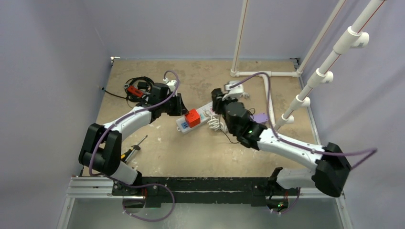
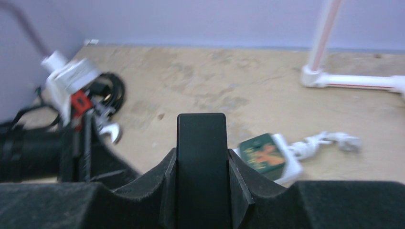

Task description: Pull the plug off the socket

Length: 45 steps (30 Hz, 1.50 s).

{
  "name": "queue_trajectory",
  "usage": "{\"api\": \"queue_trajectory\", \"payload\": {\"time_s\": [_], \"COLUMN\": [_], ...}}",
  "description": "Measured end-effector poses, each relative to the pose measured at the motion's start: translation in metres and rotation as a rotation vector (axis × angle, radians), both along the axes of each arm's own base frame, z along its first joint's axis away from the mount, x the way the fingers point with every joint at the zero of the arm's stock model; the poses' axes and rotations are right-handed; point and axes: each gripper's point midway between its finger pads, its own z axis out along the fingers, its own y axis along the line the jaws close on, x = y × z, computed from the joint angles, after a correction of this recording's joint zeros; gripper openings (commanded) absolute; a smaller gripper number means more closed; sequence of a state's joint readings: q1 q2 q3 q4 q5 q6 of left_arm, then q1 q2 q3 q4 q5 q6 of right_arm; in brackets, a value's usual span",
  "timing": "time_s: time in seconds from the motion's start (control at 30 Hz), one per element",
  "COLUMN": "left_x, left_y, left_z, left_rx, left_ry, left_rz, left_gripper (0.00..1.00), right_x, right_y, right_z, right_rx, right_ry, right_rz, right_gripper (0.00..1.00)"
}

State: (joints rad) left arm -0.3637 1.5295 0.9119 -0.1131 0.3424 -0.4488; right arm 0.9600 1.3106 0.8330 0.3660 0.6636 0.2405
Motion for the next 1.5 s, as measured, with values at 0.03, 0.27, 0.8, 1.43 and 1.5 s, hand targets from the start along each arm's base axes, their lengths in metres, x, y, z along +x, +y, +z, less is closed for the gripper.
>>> {"api": "queue_trajectory", "payload": {"time_s": [0.03,0.27,0.8,1.43,1.5], "left_x": [0.0,-0.003,-0.018,-0.022,-0.022], "left_y": [0.002,0.016,0.035,0.037,0.037], "left_z": [0.0,0.003,-0.002,0.007,0.007], "left_rx": [0.01,0.072,0.151,0.143,0.142], "left_ry": [-0.004,-0.026,-0.004,-0.022,-0.023], "left_rz": [0.006,0.034,0.05,0.053,0.053], "left_gripper": [0.2,0.22,0.32,0.38,0.41], "right_x": [0.005,0.042,0.097,0.126,0.127], "right_y": [-0.016,-0.116,-0.192,-0.262,-0.261], "right_z": [0.011,0.035,-0.105,-0.188,-0.187], "right_rx": [0.022,0.068,-0.04,-0.09,-0.087], "right_ry": [-0.008,0.001,0.319,0.514,0.51], "right_rz": [-0.037,-0.285,-0.47,-0.656,-0.653], "right_gripper": [0.0,0.0,0.04,0.49,0.56]}}
